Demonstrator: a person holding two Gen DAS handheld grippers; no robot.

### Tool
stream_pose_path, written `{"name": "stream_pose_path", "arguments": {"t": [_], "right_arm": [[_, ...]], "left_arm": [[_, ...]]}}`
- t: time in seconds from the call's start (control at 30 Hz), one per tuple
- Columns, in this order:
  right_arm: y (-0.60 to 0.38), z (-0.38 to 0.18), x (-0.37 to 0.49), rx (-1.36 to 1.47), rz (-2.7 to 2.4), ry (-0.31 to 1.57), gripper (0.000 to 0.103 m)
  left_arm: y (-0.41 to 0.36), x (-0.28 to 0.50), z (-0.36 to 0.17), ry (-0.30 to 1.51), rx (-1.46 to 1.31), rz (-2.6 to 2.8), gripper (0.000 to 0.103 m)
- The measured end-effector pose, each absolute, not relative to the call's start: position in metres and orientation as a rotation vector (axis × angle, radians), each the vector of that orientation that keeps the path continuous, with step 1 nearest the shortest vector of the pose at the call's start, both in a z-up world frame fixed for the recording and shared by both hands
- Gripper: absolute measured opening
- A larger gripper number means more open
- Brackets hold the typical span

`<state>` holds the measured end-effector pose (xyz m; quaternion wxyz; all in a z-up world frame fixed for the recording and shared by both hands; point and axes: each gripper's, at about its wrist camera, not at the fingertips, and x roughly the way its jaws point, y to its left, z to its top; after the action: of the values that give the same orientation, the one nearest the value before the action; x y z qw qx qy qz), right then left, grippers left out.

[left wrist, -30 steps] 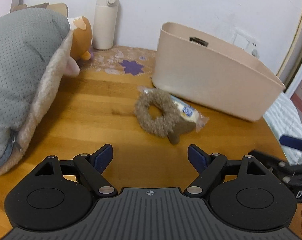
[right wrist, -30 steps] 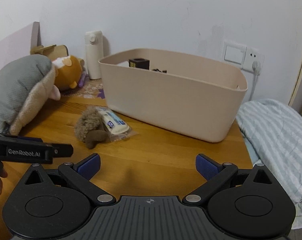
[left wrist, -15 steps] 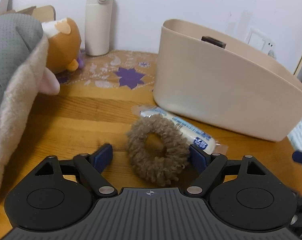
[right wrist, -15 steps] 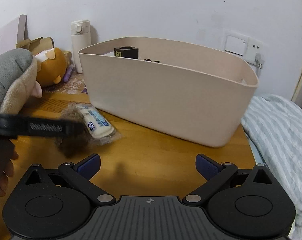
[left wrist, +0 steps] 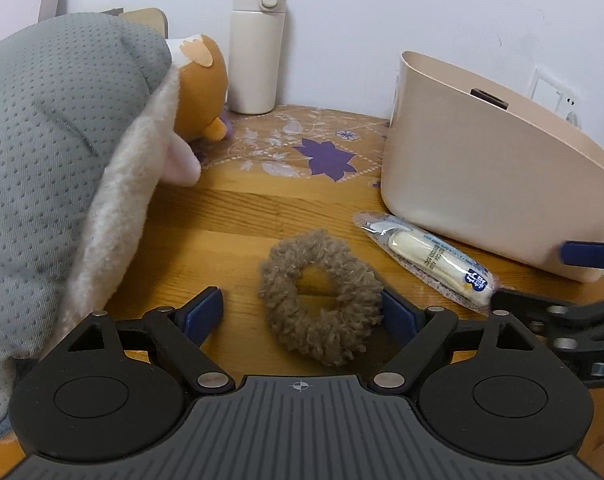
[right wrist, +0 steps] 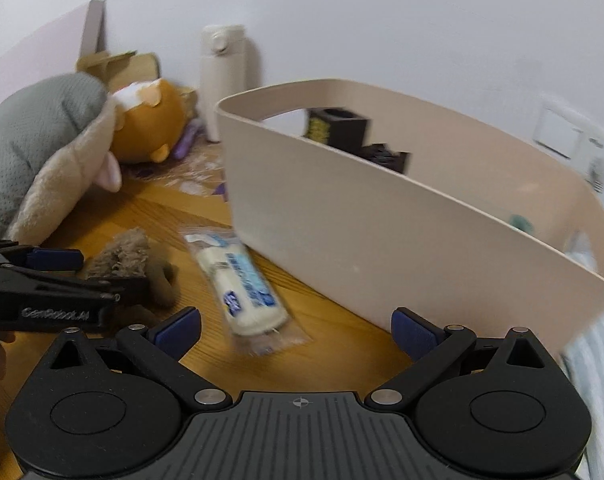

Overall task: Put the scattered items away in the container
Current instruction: 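Grasp the brown scrunchie with left tool while right tool grasps snack bar, then carry scrunchie and snack bar over the basket and open both tools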

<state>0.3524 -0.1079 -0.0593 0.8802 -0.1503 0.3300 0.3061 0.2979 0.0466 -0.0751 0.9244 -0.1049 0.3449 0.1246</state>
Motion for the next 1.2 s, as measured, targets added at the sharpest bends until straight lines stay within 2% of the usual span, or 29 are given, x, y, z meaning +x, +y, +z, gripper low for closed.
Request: {"name": "stream_pose_path", "arguments": {"t": [0.27, 0.4, 0.47, 0.53, 0.6, 0.63, 0.7, 0.73, 0.8, 0.87, 0.97, 1.2], "right_arm": [[-0.088, -0.073, 0.369, -0.326, 0.723, 0.772, 0.100], [-0.085, -0.079, 0.374, -0.316, 0.708, 0.793, 0.086], [-0.085, -0.081, 0.375, -0.303, 0.703, 0.788, 0.086], [-0.083, -0.081, 0.374, -0.301, 0.704, 0.781, 0.080], [-0.081, -0.081, 0.374, -0.294, 0.713, 0.774, 0.071], [-0.079, -0.080, 0.374, -0.295, 0.716, 0.771, 0.068], [-0.077, -0.079, 0.372, -0.293, 0.728, 0.762, 0.046], [-0.076, -0.078, 0.371, -0.294, 0.732, 0.762, 0.041], [-0.075, -0.076, 0.368, -0.295, 0.743, 0.770, 0.036], [-0.075, -0.076, 0.364, -0.296, 0.748, 0.771, 0.034], [-0.079, -0.075, 0.358, -0.287, 0.742, 0.772, 0.030], [-0.095, -0.068, 0.344, -0.261, 0.738, 0.762, 0.025]], "left_arm": [[0.046, 0.300, -0.077, 0.693, -0.164, 0.306, 0.086], [0.044, 0.303, -0.078, 0.687, -0.144, 0.308, 0.086], [0.044, 0.303, -0.079, 0.675, -0.128, 0.298, 0.086], [0.043, 0.304, -0.081, 0.665, -0.115, 0.295, 0.086], [0.043, 0.304, -0.081, 0.659, -0.109, 0.295, 0.084], [0.044, 0.304, -0.081, 0.654, -0.107, 0.288, 0.080], [0.044, 0.303, -0.081, 0.643, -0.095, 0.272, 0.064], [0.043, 0.303, -0.080, 0.640, -0.088, 0.265, 0.054], [0.044, 0.302, -0.079, 0.643, -0.091, 0.250, 0.043], [0.045, 0.302, -0.078, 0.646, -0.096, 0.238, 0.026], [0.048, 0.299, -0.077, 0.649, -0.130, 0.218, 0.019], [0.039, 0.290, -0.069, 0.622, -0.145, 0.185, 0.017]]}}
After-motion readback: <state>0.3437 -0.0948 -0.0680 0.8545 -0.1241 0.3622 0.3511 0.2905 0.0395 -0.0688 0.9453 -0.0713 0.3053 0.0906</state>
